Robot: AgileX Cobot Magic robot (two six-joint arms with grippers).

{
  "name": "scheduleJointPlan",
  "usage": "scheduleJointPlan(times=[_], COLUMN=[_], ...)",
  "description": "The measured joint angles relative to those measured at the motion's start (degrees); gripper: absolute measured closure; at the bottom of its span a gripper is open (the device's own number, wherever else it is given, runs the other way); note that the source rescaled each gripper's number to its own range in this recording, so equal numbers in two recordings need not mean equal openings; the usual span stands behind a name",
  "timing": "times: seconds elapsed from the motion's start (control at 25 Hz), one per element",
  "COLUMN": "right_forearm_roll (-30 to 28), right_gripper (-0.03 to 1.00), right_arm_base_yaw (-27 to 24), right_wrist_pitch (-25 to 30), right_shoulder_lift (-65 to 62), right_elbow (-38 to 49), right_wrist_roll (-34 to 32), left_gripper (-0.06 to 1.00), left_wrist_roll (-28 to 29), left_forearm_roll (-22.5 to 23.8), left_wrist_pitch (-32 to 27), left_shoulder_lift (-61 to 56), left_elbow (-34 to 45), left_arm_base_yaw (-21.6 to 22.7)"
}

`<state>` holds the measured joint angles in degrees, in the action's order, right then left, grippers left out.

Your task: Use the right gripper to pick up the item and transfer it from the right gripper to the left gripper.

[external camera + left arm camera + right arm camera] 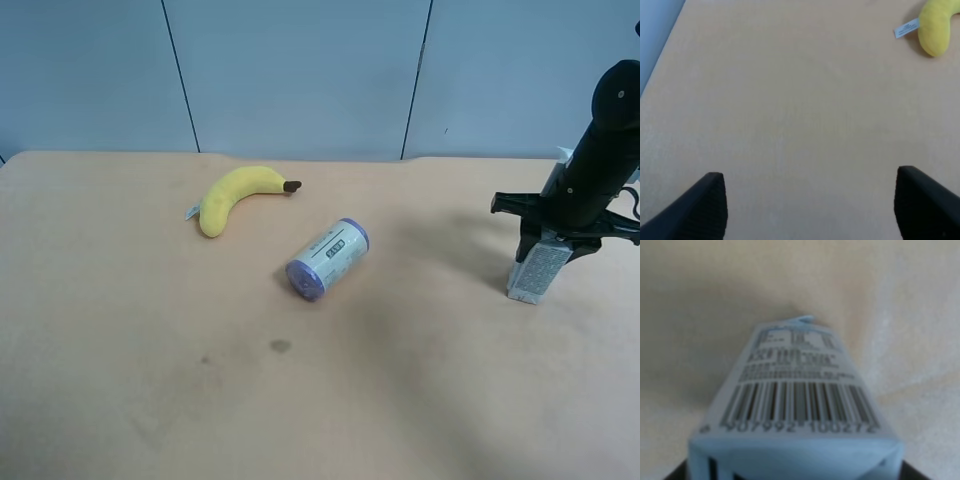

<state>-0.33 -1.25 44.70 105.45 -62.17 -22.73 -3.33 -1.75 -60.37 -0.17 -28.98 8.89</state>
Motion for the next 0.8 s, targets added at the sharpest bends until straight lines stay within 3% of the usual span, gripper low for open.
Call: scheduleJointPlan(times=[0.8], right_forearm_roll=[0.0], right_gripper=[0.97], right_arm_base_yaw=[0.0], right_wrist_pitch=[-0.2], right_shoulder_lift=[0.0], right_elbow=[0.0], right_wrist_roll=[3.0], left_gripper=[0.25], left_wrist_roll=[0.0], left_forearm_roll=[0.0], left_wrist_pitch=[-0.1], left_shoulder_lift=[0.0], left_elbow=[0.3], left_arm_base_yaw=[0.0])
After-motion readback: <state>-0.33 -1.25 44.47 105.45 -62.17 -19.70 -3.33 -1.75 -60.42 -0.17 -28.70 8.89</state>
